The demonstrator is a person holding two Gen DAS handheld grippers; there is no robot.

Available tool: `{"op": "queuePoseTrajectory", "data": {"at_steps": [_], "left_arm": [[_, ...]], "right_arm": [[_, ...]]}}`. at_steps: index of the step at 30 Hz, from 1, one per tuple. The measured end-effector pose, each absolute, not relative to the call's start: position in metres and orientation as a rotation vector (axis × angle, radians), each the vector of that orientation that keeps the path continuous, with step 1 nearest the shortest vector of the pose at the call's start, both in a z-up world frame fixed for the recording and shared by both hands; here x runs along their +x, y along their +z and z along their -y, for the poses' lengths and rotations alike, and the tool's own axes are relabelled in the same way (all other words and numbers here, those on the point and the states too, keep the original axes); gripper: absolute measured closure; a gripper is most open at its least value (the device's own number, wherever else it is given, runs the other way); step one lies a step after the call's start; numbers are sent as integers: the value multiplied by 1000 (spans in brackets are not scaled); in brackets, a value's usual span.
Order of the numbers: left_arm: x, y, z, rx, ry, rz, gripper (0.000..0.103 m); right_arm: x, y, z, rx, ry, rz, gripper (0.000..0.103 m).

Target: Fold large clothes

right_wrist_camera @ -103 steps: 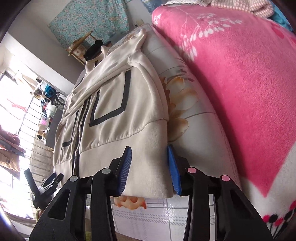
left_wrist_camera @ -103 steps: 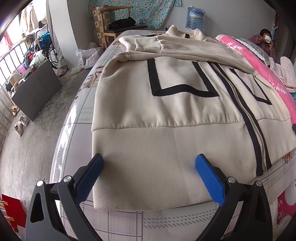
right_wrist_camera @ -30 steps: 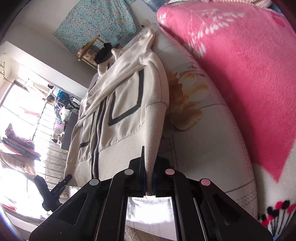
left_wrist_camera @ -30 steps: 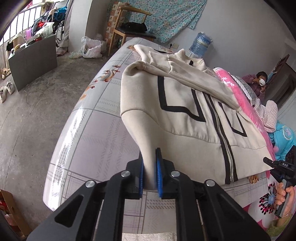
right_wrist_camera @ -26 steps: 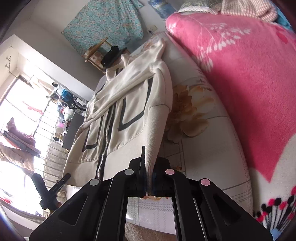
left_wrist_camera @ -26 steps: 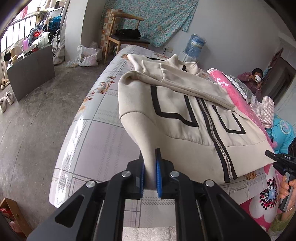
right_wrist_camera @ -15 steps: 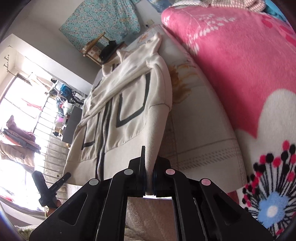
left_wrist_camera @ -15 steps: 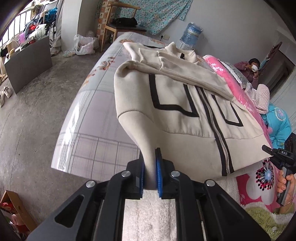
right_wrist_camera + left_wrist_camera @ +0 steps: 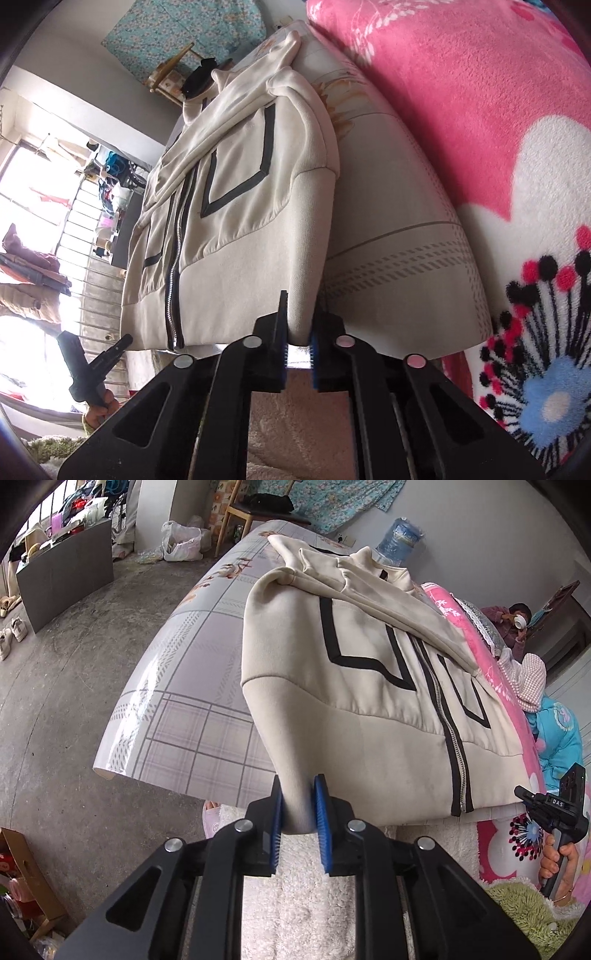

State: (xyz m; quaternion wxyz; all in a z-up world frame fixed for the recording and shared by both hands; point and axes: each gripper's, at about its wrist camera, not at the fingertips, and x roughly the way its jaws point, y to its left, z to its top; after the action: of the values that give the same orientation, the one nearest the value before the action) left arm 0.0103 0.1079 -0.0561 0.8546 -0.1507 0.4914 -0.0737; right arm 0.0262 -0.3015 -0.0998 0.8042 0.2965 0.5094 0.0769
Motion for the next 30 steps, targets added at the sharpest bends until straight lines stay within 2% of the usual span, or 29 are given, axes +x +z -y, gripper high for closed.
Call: {"op": "queuePoseTrajectory", "data": {"at_steps": [5,11,24,28,30], "left_arm": [[11,-28,-104,-295,-177,-948,96],[37,-5,-113,-358,-190,-890,97],[126,-12,-136,-519,-182,-912,95],[147,-23,-150,-624,-206,-919,93],[152,-26,-157,-681,-225,-916,90]], "right_arm": [[25,-73,305,666,200,-997,100],[46,-48,309,736,231,-892,100],[134,-66,330,986,241,-839,99],[156,-77,337,1038,234,-832,94],[164,-82,341,1060,235,-821,86]]}}
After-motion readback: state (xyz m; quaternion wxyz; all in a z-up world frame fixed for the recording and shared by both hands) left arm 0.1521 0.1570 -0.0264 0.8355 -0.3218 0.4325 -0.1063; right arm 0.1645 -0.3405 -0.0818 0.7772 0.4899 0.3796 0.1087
